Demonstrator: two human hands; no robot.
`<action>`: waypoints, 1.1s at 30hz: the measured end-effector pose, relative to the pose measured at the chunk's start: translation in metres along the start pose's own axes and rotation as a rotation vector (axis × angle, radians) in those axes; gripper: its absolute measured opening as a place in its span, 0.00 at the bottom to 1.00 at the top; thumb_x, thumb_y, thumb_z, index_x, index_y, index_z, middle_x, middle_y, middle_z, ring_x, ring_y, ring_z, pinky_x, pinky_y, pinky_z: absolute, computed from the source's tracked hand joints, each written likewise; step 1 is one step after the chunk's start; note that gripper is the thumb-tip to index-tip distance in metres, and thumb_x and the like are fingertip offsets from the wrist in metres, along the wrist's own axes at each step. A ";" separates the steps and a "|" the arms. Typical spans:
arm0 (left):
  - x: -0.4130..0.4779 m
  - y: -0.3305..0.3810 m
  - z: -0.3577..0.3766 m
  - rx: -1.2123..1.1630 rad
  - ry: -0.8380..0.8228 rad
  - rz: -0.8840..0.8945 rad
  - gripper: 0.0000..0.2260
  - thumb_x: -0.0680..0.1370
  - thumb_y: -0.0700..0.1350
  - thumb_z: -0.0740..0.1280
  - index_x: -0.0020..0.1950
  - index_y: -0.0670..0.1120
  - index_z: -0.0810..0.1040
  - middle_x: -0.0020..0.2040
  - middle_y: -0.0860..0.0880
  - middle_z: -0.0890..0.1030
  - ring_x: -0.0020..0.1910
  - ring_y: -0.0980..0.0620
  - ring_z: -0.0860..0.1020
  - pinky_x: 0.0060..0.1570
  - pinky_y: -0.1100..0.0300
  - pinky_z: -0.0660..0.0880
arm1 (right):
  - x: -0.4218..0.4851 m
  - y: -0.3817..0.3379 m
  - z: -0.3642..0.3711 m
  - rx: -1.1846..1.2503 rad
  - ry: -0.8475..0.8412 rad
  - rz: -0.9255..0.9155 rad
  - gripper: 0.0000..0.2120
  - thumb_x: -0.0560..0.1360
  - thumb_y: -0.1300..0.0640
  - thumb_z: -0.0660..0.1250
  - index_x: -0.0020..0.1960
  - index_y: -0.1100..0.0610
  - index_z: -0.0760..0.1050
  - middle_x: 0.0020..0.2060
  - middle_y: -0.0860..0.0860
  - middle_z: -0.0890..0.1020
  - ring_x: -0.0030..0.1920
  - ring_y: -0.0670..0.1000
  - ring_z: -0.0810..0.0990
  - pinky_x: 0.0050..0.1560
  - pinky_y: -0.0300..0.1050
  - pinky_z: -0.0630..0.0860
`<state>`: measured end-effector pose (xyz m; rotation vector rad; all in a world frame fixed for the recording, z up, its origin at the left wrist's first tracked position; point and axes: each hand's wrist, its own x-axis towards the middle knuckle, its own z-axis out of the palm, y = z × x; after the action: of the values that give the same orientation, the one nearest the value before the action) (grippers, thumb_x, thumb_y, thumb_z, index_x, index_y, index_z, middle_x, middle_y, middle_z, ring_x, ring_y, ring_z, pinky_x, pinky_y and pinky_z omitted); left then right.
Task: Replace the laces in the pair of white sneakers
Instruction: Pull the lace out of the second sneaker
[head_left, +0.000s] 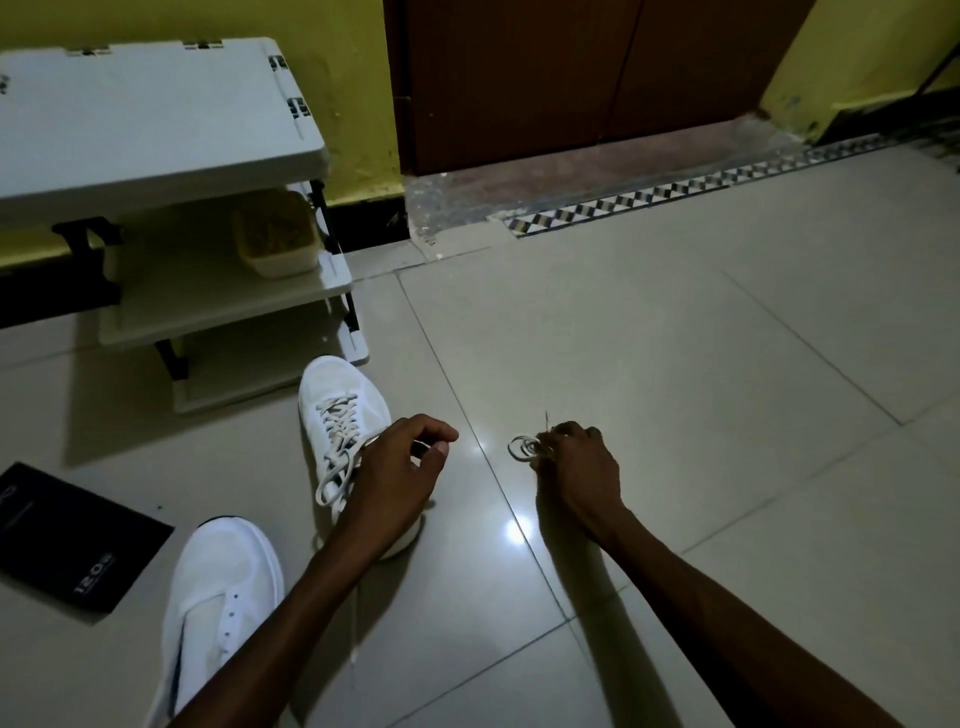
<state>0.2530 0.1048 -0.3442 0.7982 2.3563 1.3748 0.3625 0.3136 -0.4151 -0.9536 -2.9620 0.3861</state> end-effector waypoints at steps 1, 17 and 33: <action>0.000 0.000 0.000 -0.001 0.000 -0.001 0.09 0.79 0.40 0.66 0.49 0.53 0.80 0.48 0.55 0.82 0.44 0.60 0.78 0.41 0.69 0.71 | 0.001 0.003 -0.001 0.000 0.006 0.002 0.08 0.76 0.57 0.63 0.52 0.53 0.79 0.51 0.50 0.78 0.53 0.55 0.75 0.39 0.44 0.71; -0.029 0.001 -0.025 0.134 0.232 0.103 0.11 0.76 0.37 0.67 0.56 0.49 0.79 0.52 0.54 0.79 0.48 0.61 0.75 0.50 0.76 0.66 | -0.020 -0.030 -0.037 0.512 0.130 -0.090 0.17 0.76 0.49 0.67 0.64 0.52 0.75 0.58 0.49 0.79 0.56 0.48 0.77 0.56 0.46 0.75; -0.202 -0.072 -0.095 0.375 0.239 -0.440 0.33 0.66 0.67 0.66 0.69 0.57 0.68 0.72 0.53 0.63 0.68 0.50 0.67 0.65 0.57 0.67 | -0.109 -0.211 -0.018 0.120 0.068 -0.597 0.18 0.68 0.53 0.73 0.57 0.54 0.78 0.55 0.55 0.80 0.57 0.61 0.75 0.48 0.53 0.72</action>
<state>0.3443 -0.1107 -0.3636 0.1724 2.7994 0.9014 0.3314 0.0895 -0.3405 -0.0489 -2.9240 0.4826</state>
